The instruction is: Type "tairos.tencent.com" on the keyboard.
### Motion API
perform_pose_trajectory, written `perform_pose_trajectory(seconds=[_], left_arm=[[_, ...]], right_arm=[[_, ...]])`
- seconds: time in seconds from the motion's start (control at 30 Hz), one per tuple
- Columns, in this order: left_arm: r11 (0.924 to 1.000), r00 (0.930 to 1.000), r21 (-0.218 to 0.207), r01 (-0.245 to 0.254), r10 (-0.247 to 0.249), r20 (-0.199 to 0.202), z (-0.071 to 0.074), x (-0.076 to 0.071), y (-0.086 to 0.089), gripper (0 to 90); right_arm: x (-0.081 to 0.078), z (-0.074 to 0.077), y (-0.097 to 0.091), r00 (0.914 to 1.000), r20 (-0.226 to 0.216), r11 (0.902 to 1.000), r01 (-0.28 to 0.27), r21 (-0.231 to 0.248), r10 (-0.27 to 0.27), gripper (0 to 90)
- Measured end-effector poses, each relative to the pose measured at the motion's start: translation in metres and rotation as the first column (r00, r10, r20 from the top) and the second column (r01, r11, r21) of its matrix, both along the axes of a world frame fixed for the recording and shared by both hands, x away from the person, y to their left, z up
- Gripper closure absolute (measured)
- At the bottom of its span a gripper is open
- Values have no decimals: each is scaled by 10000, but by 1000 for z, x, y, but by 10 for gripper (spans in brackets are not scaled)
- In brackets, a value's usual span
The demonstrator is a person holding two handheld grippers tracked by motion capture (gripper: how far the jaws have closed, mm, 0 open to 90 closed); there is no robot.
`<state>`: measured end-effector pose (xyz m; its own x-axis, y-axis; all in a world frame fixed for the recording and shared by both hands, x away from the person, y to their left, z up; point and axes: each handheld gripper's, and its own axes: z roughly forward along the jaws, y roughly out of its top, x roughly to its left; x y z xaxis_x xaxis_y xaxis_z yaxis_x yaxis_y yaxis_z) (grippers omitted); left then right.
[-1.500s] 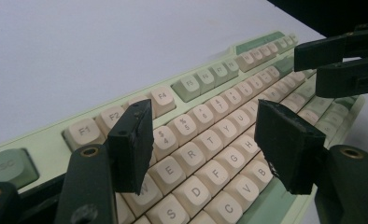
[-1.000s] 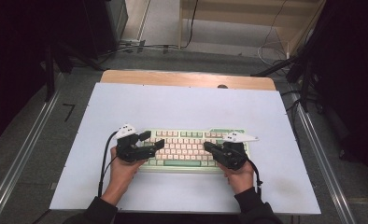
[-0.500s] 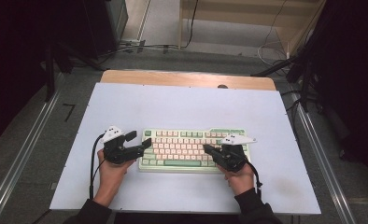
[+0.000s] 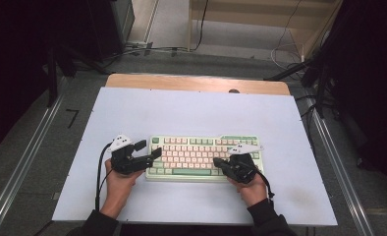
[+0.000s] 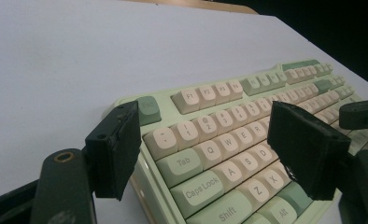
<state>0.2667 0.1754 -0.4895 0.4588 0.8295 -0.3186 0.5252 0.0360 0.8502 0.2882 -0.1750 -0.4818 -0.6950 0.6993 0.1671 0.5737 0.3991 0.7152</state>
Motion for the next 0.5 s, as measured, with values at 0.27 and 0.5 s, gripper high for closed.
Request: perform_pose_trajectory(seconds=[0.27, 0.5], left_arm=[[10000, 10000, -69, 41, -40, 20, 0, -1, -1, 268], [10000, 10000, -5, 94, -94, 4, -1, 0, -2, 276]], right_arm=[[1, -4, 1, 9998, -177, 9999, -63, -159, 60, 873], [0, 7, -9, 9988, 332, 9958, 317, 854, -346, 661]])
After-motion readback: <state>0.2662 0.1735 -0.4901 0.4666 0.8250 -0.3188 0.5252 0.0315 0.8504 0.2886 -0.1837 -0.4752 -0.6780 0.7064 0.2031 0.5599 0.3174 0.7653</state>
